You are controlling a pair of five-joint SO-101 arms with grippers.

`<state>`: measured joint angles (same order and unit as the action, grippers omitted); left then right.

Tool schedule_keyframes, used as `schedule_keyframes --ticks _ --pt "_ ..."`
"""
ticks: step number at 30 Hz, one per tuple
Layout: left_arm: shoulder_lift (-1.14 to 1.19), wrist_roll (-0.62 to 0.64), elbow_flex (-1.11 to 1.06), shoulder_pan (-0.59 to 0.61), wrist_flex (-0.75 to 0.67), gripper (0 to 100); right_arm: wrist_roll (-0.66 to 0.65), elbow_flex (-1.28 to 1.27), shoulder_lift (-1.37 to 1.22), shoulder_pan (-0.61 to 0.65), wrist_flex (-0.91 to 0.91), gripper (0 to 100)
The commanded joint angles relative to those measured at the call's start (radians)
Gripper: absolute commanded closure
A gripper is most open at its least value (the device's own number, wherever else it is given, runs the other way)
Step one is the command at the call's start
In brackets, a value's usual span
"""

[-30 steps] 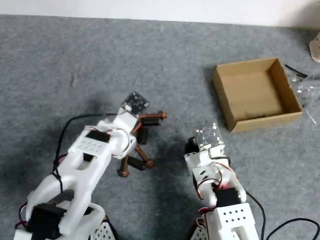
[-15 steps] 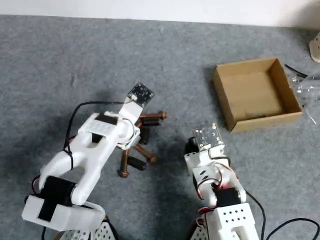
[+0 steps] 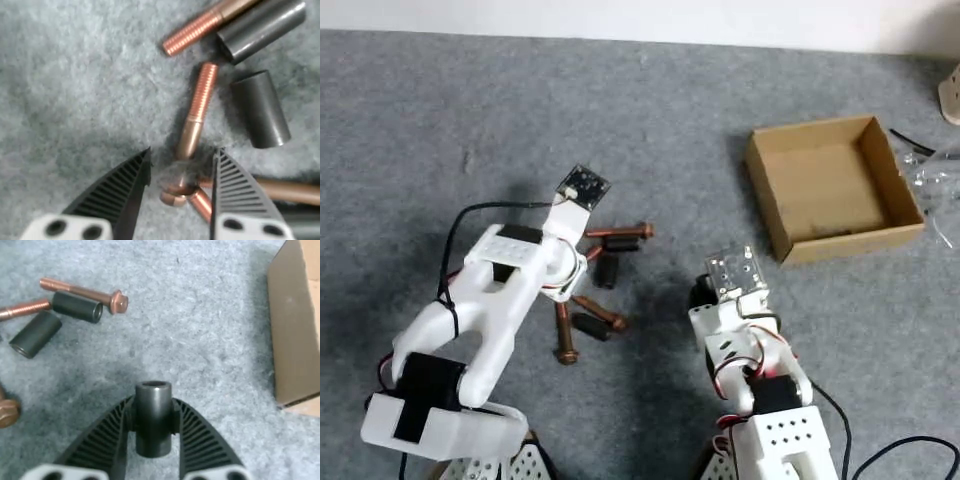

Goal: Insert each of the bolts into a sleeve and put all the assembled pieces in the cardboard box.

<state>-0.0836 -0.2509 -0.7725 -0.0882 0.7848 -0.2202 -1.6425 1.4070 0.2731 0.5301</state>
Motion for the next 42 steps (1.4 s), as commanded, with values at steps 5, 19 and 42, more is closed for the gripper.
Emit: schedule_keyframes --ticks 5,19,42 --pt "0.005 0.008 0.035 0.024 0.032 89 -0.026 0.005 0.021 -0.008 -0.004 99.4" --pt "0.107 0.002 0.131 0.045 0.127 99 -0.026 0.005 0.021 -0.008 -0.004 99.4" --pt "-0.263 -1.178 0.191 0.354 0.589 99 -0.028 -0.035 0.021 -0.008 -0.059 99.4"
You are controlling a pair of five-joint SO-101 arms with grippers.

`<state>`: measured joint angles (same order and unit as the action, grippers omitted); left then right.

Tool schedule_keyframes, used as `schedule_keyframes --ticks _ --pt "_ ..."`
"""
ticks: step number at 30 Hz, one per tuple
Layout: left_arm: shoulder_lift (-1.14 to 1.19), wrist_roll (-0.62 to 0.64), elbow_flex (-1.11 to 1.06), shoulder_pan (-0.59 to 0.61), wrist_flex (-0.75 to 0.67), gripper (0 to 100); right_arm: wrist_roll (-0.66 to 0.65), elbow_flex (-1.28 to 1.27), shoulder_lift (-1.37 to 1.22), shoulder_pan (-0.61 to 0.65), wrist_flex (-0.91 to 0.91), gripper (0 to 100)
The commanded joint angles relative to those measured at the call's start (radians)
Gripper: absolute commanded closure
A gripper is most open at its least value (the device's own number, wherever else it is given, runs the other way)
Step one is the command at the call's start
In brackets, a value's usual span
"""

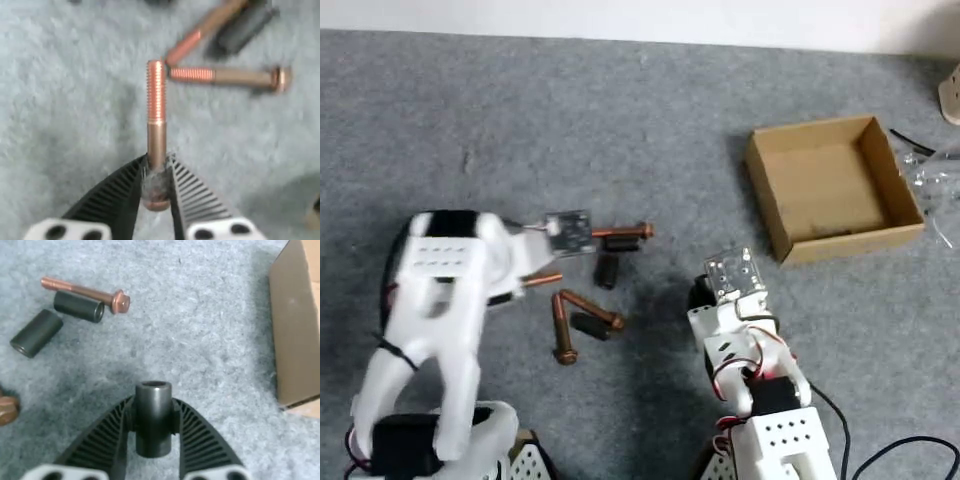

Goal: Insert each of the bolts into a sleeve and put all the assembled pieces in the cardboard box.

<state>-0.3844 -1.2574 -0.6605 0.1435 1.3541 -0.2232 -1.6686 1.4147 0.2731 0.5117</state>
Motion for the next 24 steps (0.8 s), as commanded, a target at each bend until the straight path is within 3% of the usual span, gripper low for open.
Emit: schedule_keyframes --ticks 1,10,19,24 --pt "0.074 -0.189 0.102 0.148 0.02 99 -0.025 -0.008 0.013 -0.008 -0.041 99.4" --pt "0.415 -0.143 0.398 0.228 0.034 99 -0.026 -0.008 0.013 -0.008 -0.041 99.4" --pt "0.591 -0.114 0.57 0.232 0.13 98 -0.026 -0.008 0.013 -0.008 -0.042 99.3" --pt "0.627 0.046 0.633 0.228 0.123 79 -0.063 -0.007 0.013 -0.008 -0.042 99.3"
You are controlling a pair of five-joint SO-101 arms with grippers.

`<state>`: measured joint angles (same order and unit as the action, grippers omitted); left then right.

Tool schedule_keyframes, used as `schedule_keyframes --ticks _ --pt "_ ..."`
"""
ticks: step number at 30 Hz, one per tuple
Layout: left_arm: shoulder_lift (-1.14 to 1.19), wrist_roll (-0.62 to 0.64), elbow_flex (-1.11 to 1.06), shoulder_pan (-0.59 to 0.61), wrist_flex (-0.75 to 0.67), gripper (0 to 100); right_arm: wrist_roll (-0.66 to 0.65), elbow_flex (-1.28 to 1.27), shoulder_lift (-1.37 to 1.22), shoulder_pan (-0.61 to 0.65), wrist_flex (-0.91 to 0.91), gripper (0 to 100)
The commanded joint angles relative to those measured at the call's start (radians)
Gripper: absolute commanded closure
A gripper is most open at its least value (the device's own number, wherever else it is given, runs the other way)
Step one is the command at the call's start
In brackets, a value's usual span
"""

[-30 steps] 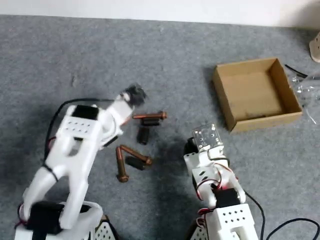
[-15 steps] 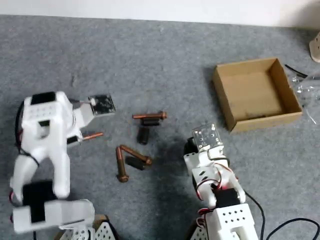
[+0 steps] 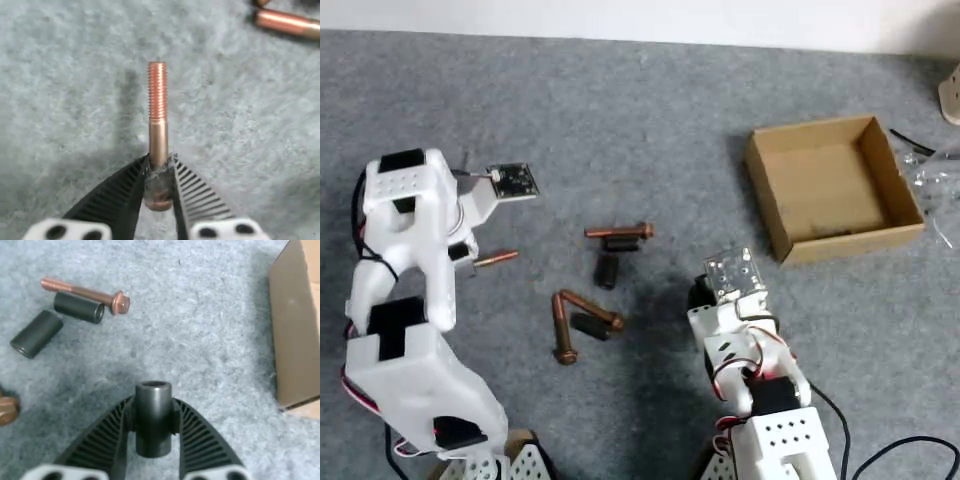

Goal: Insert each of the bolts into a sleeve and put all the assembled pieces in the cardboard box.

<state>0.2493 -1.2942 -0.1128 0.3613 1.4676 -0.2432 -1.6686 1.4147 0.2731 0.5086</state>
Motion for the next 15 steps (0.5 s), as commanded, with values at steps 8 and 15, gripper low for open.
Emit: schedule_keyframes --ticks 8,15 --pt "-0.007 0.798 0.217 -0.013 0.017 80 -0.049 -0.008 0.013 -0.008 -0.039 99.3" --pt "0.004 1.878 0.202 0.042 0.121 80 -0.052 -0.008 0.013 -0.008 -0.039 99.3"
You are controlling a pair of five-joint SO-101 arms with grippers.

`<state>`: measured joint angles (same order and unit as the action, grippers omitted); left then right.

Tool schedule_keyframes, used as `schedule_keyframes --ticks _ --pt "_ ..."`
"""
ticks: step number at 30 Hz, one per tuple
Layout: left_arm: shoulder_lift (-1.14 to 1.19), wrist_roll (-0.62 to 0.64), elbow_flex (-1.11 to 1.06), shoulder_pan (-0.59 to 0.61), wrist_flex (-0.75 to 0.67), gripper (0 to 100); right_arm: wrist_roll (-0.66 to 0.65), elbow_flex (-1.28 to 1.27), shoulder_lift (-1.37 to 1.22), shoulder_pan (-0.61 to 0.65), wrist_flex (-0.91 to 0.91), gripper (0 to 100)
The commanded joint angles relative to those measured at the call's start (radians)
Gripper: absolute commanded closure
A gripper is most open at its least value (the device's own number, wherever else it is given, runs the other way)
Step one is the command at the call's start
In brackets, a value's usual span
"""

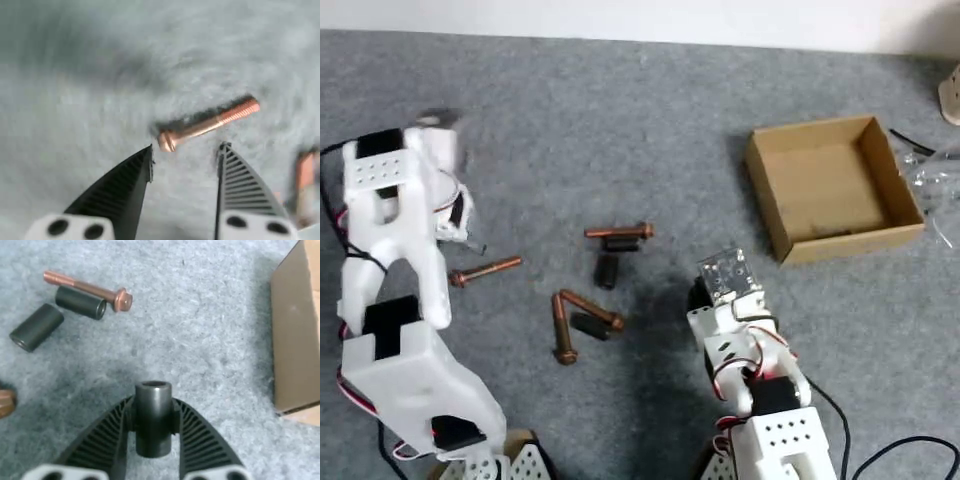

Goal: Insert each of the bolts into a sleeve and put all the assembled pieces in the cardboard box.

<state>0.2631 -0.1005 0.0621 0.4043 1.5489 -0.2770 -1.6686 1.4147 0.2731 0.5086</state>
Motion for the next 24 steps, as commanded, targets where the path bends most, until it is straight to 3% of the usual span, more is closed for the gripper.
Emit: schedule_keyframes --ticks 1,5,8,13,21,24 --pt "-0.01 0.773 0.019 -0.022 0.04 80 -0.018 -0.01 0.013 -0.008 -0.039 99.3" --pt "-0.01 0.908 0.005 -0.111 0.049 80 -0.018 -0.01 0.013 -0.008 -0.039 99.3" --pt "-0.012 0.968 -0.01 -0.12 0.043 80 -0.018 -0.01 0.013 -0.008 -0.039 99.3" --pt "-0.01 1.177 -0.016 -0.12 0.041 80 -0.018 -0.01 0.013 -0.008 -0.039 99.3" --pt "-0.008 1.281 -0.05 -0.077 0.04 80 -0.018 -0.01 0.013 -0.008 -0.039 99.3" --pt "-0.008 1.292 -0.122 -0.085 -0.034 80 -0.018 -0.01 0.013 -0.008 -0.039 99.3"
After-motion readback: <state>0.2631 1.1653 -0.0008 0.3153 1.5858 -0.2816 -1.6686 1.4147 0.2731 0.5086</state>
